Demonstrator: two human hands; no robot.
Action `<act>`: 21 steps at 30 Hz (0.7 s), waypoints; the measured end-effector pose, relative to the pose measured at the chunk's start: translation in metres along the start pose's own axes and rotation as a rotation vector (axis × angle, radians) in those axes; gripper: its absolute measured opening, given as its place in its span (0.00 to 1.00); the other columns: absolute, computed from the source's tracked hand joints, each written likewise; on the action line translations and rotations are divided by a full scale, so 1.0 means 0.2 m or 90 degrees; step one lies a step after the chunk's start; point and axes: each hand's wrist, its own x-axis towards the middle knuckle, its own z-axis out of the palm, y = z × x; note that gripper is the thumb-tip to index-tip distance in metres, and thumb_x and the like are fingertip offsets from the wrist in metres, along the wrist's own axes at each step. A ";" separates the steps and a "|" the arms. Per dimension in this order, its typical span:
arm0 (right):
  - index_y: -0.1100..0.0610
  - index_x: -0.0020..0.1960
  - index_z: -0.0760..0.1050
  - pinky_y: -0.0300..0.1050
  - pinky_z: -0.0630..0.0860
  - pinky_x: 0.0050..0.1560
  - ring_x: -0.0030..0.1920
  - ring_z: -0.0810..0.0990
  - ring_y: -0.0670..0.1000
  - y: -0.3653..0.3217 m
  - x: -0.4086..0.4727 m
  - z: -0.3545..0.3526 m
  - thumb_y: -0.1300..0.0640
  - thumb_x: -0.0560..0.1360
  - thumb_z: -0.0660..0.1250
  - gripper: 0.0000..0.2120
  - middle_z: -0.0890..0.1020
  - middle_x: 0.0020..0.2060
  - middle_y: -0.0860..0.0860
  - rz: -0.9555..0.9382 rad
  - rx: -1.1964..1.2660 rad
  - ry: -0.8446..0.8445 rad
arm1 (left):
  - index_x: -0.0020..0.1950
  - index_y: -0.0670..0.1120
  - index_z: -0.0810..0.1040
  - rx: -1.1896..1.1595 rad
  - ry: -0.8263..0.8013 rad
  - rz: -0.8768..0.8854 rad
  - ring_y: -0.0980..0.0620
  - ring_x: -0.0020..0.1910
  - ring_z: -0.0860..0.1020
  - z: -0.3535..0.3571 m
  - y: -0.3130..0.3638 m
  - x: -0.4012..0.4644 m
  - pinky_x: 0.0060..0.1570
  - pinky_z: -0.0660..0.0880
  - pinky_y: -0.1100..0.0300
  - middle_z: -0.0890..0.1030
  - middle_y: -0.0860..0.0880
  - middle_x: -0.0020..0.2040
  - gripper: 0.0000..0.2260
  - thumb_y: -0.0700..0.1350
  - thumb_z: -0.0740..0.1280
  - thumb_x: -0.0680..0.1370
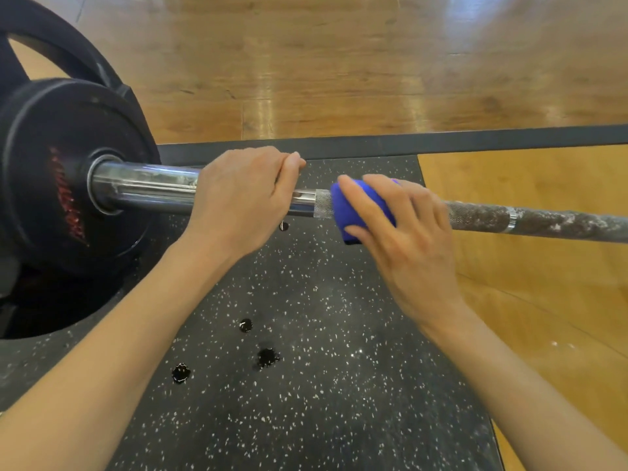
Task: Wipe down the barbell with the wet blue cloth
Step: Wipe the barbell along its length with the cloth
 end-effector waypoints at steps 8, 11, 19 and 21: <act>0.54 0.71 0.74 0.54 0.68 0.55 0.53 0.77 0.59 -0.17 0.03 -0.07 0.46 0.87 0.48 0.23 0.80 0.57 0.53 0.050 0.001 -0.079 | 0.53 0.43 0.85 0.000 0.136 0.074 0.42 0.48 0.82 0.04 0.00 -0.16 0.57 0.73 0.50 0.86 0.47 0.50 0.20 0.48 0.53 0.86; 0.55 0.70 0.75 0.53 0.68 0.57 0.52 0.76 0.60 -0.15 -0.06 -0.14 0.46 0.87 0.49 0.23 0.79 0.57 0.54 0.111 0.001 -0.061 | 0.57 0.44 0.84 -0.010 0.153 0.085 0.45 0.50 0.81 0.05 0.02 -0.23 0.63 0.71 0.51 0.85 0.48 0.52 0.18 0.45 0.55 0.86; 0.55 0.61 0.78 0.57 0.67 0.68 0.54 0.76 0.59 -0.23 -0.12 -0.22 0.45 0.86 0.52 0.20 0.79 0.50 0.52 0.141 0.018 -0.086 | 0.71 0.42 0.77 -0.010 0.175 0.099 0.45 0.64 0.78 0.05 0.04 -0.45 0.74 0.62 0.51 0.82 0.46 0.62 0.19 0.44 0.52 0.87; 0.55 0.57 0.78 0.57 0.68 0.65 0.52 0.76 0.58 -0.32 -0.12 -0.23 0.44 0.86 0.51 0.20 0.79 0.48 0.51 0.194 0.015 -0.106 | 0.73 0.41 0.75 -0.015 0.169 0.098 0.45 0.67 0.76 0.05 0.04 -0.51 0.77 0.59 0.52 0.79 0.45 0.68 0.20 0.45 0.51 0.87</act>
